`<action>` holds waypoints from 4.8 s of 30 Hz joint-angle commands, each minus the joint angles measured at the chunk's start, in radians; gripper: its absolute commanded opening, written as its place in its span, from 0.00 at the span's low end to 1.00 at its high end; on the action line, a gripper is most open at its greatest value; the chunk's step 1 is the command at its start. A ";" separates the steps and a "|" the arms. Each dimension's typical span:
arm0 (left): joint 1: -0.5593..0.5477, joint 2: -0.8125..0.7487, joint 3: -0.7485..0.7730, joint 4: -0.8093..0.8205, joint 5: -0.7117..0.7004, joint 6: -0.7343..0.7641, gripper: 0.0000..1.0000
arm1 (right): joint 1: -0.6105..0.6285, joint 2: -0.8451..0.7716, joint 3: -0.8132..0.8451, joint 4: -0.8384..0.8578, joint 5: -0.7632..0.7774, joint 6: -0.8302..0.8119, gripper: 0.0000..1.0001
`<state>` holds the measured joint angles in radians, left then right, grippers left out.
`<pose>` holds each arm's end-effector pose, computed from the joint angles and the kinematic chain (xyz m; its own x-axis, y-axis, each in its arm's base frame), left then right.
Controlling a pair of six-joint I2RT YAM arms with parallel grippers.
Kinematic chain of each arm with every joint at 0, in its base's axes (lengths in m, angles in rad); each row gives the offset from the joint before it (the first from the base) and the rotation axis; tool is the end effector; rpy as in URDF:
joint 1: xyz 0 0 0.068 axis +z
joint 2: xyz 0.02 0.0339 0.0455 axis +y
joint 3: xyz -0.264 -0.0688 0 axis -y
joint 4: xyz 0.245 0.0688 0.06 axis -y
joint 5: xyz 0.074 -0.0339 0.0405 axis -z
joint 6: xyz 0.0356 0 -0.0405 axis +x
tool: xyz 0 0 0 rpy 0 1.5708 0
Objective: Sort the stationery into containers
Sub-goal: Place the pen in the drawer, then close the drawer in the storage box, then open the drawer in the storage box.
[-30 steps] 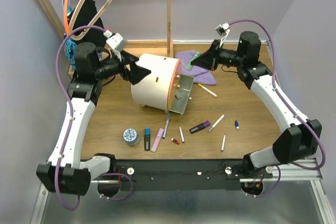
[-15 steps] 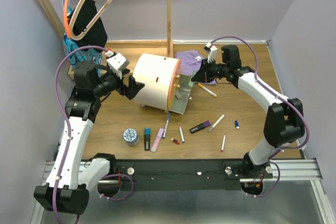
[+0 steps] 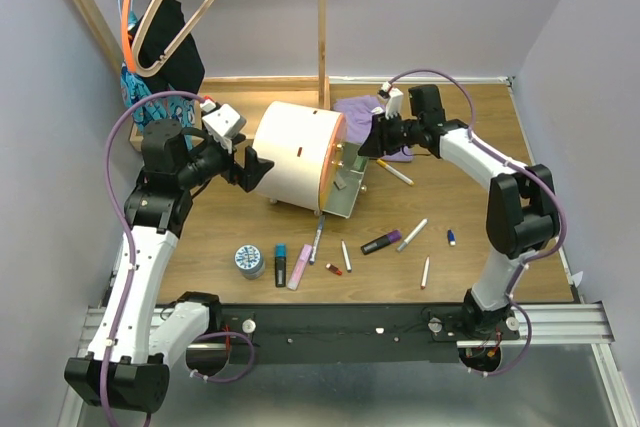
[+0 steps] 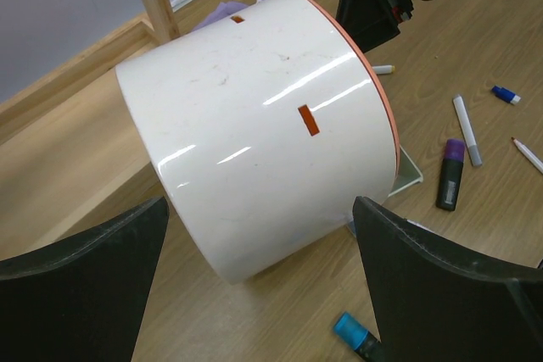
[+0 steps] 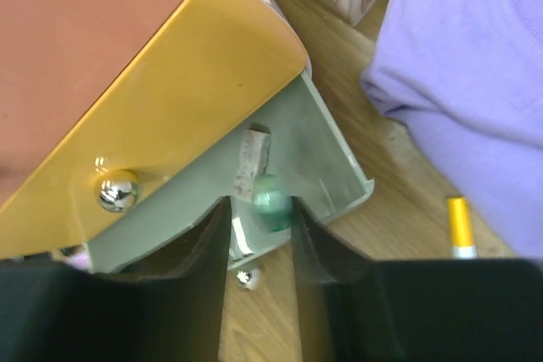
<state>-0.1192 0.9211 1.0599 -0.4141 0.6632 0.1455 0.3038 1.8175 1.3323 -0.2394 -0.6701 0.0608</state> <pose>0.1889 -0.0447 0.3893 -0.1682 0.1352 -0.9764 0.7139 0.6998 -0.0261 0.3803 0.1424 0.2408 -0.6725 -0.1609 -0.7224 -0.6385 0.6197 0.4564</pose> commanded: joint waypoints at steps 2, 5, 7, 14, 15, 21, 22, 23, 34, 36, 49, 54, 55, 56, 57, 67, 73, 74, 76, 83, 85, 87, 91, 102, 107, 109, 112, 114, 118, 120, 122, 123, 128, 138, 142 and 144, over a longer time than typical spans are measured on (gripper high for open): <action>0.001 0.007 -0.017 0.024 -0.019 0.000 0.99 | 0.000 -0.053 0.042 -0.096 0.070 -0.030 0.52; 0.001 0.019 -0.021 0.046 -0.025 0.006 0.99 | 0.000 -0.095 0.004 -0.129 0.096 -0.020 0.53; 0.001 0.030 -0.026 0.060 -0.036 0.011 0.99 | -0.008 -0.142 -0.028 -0.130 0.106 0.002 0.47; 0.001 0.071 -0.018 0.084 -0.145 0.054 0.95 | -0.012 -0.202 -0.160 -0.121 0.136 -0.034 0.01; 0.001 0.076 -0.015 0.080 -0.157 0.061 0.95 | -0.012 -0.201 -0.169 -0.120 0.141 -0.048 0.01; 0.001 0.070 -0.015 0.069 -0.177 0.074 0.95 | -0.012 -0.153 -0.179 -0.120 0.167 -0.102 0.01; 0.001 0.070 -0.015 0.072 -0.180 0.072 0.95 | -0.011 -0.141 -0.173 -0.118 0.158 -0.101 0.01; 0.001 0.067 -0.018 0.075 -0.183 0.069 0.95 | -0.012 -0.129 -0.160 -0.115 0.153 -0.093 0.01; 0.001 0.070 -0.066 0.136 -0.428 0.106 0.96 | 0.006 0.008 -0.032 -0.123 0.066 -0.064 0.01; 0.001 0.081 -0.087 0.164 -0.441 0.109 0.96 | 0.017 0.016 -0.024 -0.124 0.058 -0.029 0.01; 0.001 0.153 -0.126 0.201 -0.358 0.069 0.96 | 0.067 0.075 -0.001 -0.067 0.033 0.039 0.01; 0.001 0.166 -0.129 0.221 -0.340 0.054 0.96 | 0.086 0.101 0.037 -0.063 0.012 0.063 0.01; 0.001 0.167 -0.130 0.221 -0.340 0.052 0.96 | 0.087 0.114 0.047 -0.061 0.007 0.069 0.01; 0.001 0.168 -0.130 0.221 -0.338 0.049 0.96 | 0.090 0.118 0.053 -0.058 0.001 0.077 0.02; 0.001 0.168 -0.130 0.221 -0.338 0.048 0.96 | 0.092 0.121 0.057 -0.051 -0.003 0.089 0.02; 0.001 0.185 -0.127 0.230 -0.313 0.026 0.96 | 0.110 0.167 0.103 -0.017 -0.013 0.139 0.02; 0.001 0.188 -0.123 0.227 -0.313 0.028 0.95 | 0.121 0.189 0.117 -0.006 -0.025 0.162 0.02; 0.001 0.188 -0.121 0.225 -0.315 0.029 0.95 | 0.123 0.190 0.119 -0.005 -0.026 0.165 0.02; 0.001 0.190 -0.118 0.221 -0.318 0.031 0.95 | 0.124 0.195 0.122 0.006 -0.029 0.181 0.02; 0.001 0.194 -0.117 0.219 -0.321 0.028 0.96 | 0.135 0.221 0.160 0.011 -0.039 0.205 0.02; 0.001 0.197 -0.107 0.209 -0.323 0.029 0.95 | 0.133 0.215 0.168 -0.021 -0.029 0.182 0.02; 0.001 0.196 -0.091 0.181 -0.332 0.035 0.96 | 0.130 0.178 0.157 -0.079 0.013 0.137 0.03; 0.001 0.174 -0.060 0.127 -0.352 0.063 0.97 | 0.081 0.079 0.053 -0.153 0.046 0.100 0.23; 0.006 0.130 0.011 0.015 -0.376 0.140 0.98 | -0.164 0.058 -0.016 -0.259 -0.688 -0.039 0.54; 0.013 0.165 0.057 -0.011 -0.361 0.157 0.98 | -0.137 0.114 0.094 -0.314 -0.756 -0.150 0.54; 0.016 0.171 0.063 -0.018 -0.364 0.169 0.99 | -0.123 0.155 0.169 -0.418 -0.763 -0.243 0.54; 0.021 0.168 0.055 -0.017 -0.369 0.172 0.98 | -0.104 0.186 0.205 -0.471 -0.754 -0.280 0.54; 0.024 0.163 0.049 -0.006 -0.370 0.172 0.98 | -0.089 0.195 0.205 -0.468 -0.744 -0.279 0.54; 0.033 0.154 0.034 0.000 -0.369 0.166 0.98 | -0.065 0.230 0.222 -0.492 -0.727 -0.283 0.54; 0.036 0.150 0.026 0.009 -0.367 0.161 0.98 | -0.048 0.250 0.241 -0.497 -0.720 -0.285 0.55; 0.039 0.147 0.015 0.020 -0.363 0.158 0.98 | -0.035 0.258 0.254 -0.463 -0.714 -0.254 0.55; 0.041 0.145 0.003 0.029 -0.361 0.154 0.98 | -0.022 0.266 0.257 -0.442 -0.709 -0.234 0.56; 0.044 0.133 -0.031 0.047 -0.340 0.137 0.98 | 0.009 0.304 0.303 -0.334 -0.681 -0.118 0.56; 0.053 0.117 -0.075 0.075 -0.338 0.115 0.98 | 0.021 0.365 0.360 -0.261 -0.654 -0.010 0.56; 0.056 0.117 -0.083 0.081 -0.336 0.111 0.98 | 0.029 0.367 0.354 -0.239 -0.654 0.007 0.54; 0.058 0.119 -0.083 0.083 -0.336 0.109 0.99 | 0.037 0.367 0.352 -0.235 -0.657 0.011 0.54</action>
<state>-0.0704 1.0565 0.9886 -0.3599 0.3042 0.2699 0.3222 2.1643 1.6619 -0.5148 -1.3342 0.0387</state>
